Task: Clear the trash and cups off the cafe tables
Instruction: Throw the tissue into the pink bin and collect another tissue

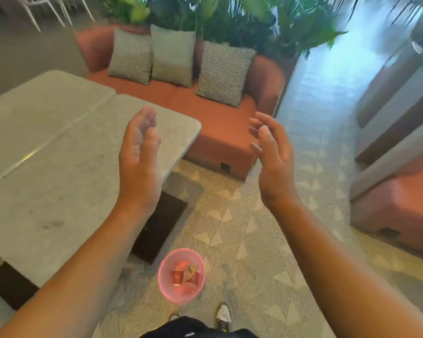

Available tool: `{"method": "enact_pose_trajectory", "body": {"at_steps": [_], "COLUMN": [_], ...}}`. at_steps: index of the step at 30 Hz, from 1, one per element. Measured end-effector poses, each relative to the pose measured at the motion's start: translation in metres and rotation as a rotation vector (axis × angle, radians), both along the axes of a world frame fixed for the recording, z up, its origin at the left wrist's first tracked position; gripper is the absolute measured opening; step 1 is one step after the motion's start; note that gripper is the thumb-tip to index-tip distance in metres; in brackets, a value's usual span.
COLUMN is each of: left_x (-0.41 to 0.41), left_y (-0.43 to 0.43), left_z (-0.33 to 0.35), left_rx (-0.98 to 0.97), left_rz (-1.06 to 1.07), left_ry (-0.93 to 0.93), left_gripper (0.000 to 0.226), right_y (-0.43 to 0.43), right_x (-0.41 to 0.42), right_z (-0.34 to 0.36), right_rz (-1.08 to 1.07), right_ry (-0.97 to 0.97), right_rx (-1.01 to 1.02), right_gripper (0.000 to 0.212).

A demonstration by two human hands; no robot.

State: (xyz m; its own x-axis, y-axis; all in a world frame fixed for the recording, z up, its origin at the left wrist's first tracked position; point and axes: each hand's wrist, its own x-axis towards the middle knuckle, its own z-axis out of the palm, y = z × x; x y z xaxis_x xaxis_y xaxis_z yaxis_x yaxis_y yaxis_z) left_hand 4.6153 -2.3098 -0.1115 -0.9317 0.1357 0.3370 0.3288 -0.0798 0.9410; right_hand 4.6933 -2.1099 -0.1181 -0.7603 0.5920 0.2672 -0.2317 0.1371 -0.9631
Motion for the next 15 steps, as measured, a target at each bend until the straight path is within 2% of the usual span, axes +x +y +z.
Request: {"method": "enact_pose_trajectory", "body": {"at_steps": [7, 11, 15], "left_x": [0.013, 0.016, 0.024], "left_y": [0.012, 0.020, 0.032], "left_z": [0.023, 0.022, 0.019], "left_rx": [0.022, 0.016, -0.001], "left_rz": [-0.075, -0.179, -0.336], "left_ry": [0.068, 0.061, 0.069], "left_gripper": [0.042, 0.046, 0.053], "right_y": [0.000, -0.006, -0.017], "right_x": [0.024, 0.045, 0.076], "right_z": [0.025, 0.025, 0.022], "right_rz": [-0.068, -0.181, -0.328], "right_ry": [0.036, 0.052, 0.070], "right_rx": [-0.023, -0.061, -0.098], "right_gripper": [0.042, 0.033, 0.042]}}
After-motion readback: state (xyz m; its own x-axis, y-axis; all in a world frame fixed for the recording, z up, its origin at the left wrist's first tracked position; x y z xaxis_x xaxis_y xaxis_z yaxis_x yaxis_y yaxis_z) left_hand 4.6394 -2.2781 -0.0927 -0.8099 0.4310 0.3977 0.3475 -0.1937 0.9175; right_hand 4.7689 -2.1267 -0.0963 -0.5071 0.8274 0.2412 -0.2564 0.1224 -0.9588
